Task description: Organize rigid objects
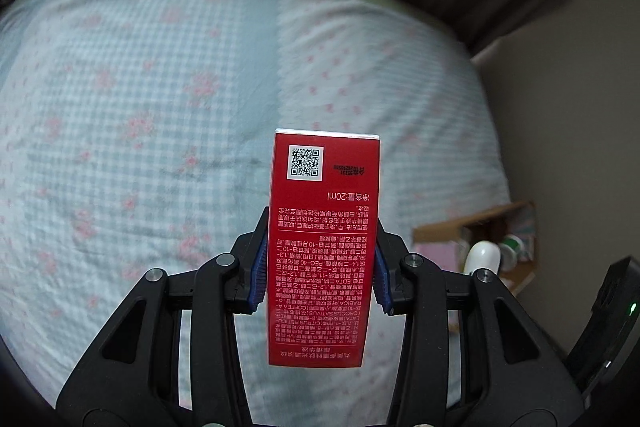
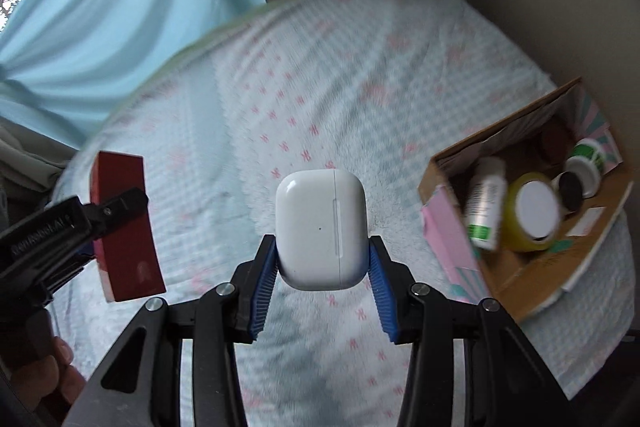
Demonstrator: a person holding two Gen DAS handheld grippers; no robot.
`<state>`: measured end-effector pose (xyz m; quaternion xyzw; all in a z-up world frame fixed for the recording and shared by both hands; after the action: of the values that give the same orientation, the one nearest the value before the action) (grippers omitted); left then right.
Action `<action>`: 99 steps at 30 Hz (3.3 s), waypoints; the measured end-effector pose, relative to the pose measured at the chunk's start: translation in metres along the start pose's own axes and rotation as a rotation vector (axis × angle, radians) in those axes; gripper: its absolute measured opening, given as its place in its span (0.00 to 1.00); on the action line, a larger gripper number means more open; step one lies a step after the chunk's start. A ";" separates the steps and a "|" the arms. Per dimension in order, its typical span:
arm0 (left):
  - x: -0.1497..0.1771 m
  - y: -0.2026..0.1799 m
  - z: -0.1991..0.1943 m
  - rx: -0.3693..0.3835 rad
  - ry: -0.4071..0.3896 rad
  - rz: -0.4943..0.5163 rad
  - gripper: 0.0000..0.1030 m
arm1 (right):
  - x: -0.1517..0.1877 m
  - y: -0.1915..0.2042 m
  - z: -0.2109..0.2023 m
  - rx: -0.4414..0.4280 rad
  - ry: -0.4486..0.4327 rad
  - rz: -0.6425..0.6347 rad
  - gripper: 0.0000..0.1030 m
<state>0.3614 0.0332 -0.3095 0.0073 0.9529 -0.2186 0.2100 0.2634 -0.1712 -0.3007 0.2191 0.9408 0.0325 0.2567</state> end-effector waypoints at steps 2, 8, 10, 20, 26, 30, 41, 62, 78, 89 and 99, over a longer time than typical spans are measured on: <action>0.002 -0.013 -0.014 0.024 -0.006 0.019 0.37 | -0.002 -0.006 -0.022 0.001 -0.017 -0.009 0.40; 0.014 -0.065 -0.051 0.081 -0.027 0.085 0.37 | -0.022 -0.041 -0.085 0.007 -0.074 -0.042 0.40; 0.020 -0.083 -0.057 0.086 -0.032 0.097 0.37 | -0.030 -0.059 -0.102 0.009 -0.090 -0.058 0.40; 0.059 -0.187 -0.045 0.078 -0.062 0.058 0.37 | -0.057 -0.161 -0.118 -0.019 -0.070 -0.119 0.40; 0.089 -0.252 0.000 0.060 -0.027 0.030 0.37 | -0.073 -0.223 -0.091 -0.032 -0.005 -0.171 0.40; 0.105 -0.281 0.035 0.039 0.007 0.024 0.37 | -0.080 -0.257 -0.055 -0.039 0.061 -0.203 0.40; 0.144 -0.294 0.136 -0.069 0.124 0.150 0.37 | -0.081 -0.284 0.034 -0.122 0.147 -0.298 0.40; 0.169 -0.308 0.181 -0.109 0.148 0.434 1.00 | -0.068 -0.268 0.128 -0.285 0.313 -0.272 0.95; 0.163 -0.303 0.141 -0.099 0.126 0.390 1.00 | -0.076 -0.292 0.085 -0.204 0.242 -0.160 1.00; 0.148 -0.293 0.077 -0.074 0.026 0.359 1.00 | -0.080 -0.268 0.039 -0.167 0.188 -0.184 1.00; 0.104 -0.266 -0.084 -0.075 -0.224 0.353 1.00 | -0.104 -0.184 -0.102 -0.221 -0.017 -0.273 1.00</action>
<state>0.2049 -0.1805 -0.1730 0.1419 0.9151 -0.1423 0.3496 0.2201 -0.3765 -0.1951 0.0600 0.9502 0.0988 0.2895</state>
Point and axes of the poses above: each gripper's, at about its wrist camera, not at the fingertips, and z roughly the way its jaws point, y to its left, x to its underside, the point moved 3 cm from there along z, roughly the way its jaws point, and after that the axes turned 8 degrees about -y, right-handed, at the moved point
